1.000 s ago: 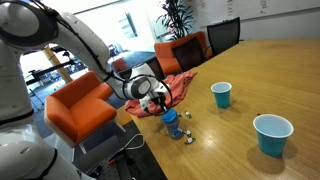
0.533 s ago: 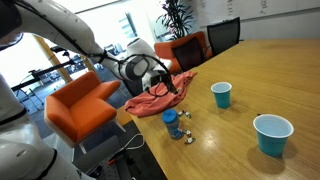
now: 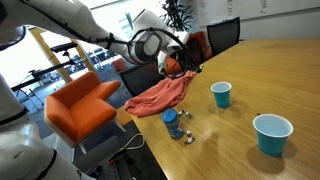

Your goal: Pick up one candy and put it in the cup, that is on the left

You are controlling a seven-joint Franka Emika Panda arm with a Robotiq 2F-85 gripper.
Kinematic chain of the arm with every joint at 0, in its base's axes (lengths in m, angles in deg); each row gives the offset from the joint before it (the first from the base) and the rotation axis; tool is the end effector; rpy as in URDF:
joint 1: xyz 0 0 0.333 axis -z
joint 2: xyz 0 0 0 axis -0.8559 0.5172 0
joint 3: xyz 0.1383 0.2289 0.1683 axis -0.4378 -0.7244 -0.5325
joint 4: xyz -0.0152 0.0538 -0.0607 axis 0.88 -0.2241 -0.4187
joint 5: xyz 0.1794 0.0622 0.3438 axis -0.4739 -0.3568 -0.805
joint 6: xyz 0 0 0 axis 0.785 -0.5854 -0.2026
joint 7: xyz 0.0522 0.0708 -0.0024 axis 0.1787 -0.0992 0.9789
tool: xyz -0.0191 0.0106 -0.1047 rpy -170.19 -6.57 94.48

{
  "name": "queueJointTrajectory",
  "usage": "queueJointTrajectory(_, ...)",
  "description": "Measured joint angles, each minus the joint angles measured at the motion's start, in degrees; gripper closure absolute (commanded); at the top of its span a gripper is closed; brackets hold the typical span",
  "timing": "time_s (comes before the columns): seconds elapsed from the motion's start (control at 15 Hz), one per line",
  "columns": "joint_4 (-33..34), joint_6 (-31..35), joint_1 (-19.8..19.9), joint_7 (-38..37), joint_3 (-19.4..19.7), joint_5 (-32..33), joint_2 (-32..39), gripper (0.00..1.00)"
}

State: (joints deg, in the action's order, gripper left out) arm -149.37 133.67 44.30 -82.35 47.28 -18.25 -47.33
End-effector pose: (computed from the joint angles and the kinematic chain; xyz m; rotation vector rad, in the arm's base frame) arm 0.6060 -0.0194 0.3888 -2.7766 0.9170 -0.8947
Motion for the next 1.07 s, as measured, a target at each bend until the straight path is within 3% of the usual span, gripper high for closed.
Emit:
queueJointTrajectory(0.33,9.12,-1.04,1.15,-0.09,0.82,-1.78,9.7,0.94)
queueJointTrajectory(0.73,21.82,-9.13,4.72,-0.08,-1.77,-3.66,20.39,0.94)
queueJointTrajectory(0.8,23.77,-10.51,5.2,-0.08,-2.13,-3.67,21.87,0.51)
queueJointTrajectory(0.87,25.57,-11.63,5.46,-0.08,-2.27,-3.67,23.16,0.5)
queueJointTrajectory(1.07,29.54,-15.62,6.64,0.26,-3.99,-3.71,25.15,0.28)
